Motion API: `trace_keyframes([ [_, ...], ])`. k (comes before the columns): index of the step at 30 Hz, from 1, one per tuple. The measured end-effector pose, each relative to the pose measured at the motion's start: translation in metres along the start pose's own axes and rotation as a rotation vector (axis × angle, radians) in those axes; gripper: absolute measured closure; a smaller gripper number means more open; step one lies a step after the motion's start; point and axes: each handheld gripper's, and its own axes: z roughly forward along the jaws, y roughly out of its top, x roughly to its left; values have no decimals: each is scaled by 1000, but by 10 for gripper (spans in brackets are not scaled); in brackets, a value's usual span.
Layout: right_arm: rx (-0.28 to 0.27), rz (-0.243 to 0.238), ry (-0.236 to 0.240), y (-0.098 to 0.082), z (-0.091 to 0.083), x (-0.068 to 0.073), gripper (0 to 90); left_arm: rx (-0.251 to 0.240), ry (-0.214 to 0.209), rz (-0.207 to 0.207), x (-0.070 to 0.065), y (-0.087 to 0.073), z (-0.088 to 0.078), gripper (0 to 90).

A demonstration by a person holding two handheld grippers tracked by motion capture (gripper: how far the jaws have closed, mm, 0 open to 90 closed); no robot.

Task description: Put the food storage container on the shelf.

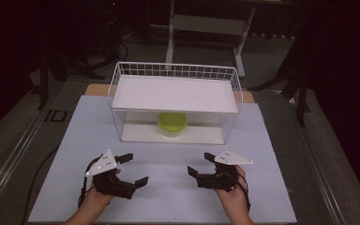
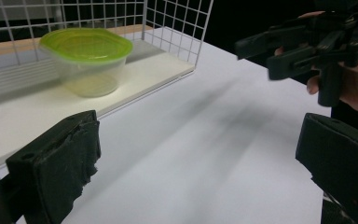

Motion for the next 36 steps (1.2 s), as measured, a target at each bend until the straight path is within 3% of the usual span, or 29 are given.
trace_keyframes([
  [6,6,-23,-11,-7,-15,-5,152,24,31,3,7,-10,-12,8],
  [21,36,-33,-13,-24,-45,-9,151,44,61,-16,14,-27,-32,8],
  [27,34,-27,-9,-31,-48,-14,150,33,61,-6,14,-30,-33,8],
  [32,33,-67,-13,-35,-48,-14,151,27,58,-2,15,-32,-34,8],
  [36,27,-62,-15,-37,-48,-17,151,22,52,-7,15,-33,-35,8],
])
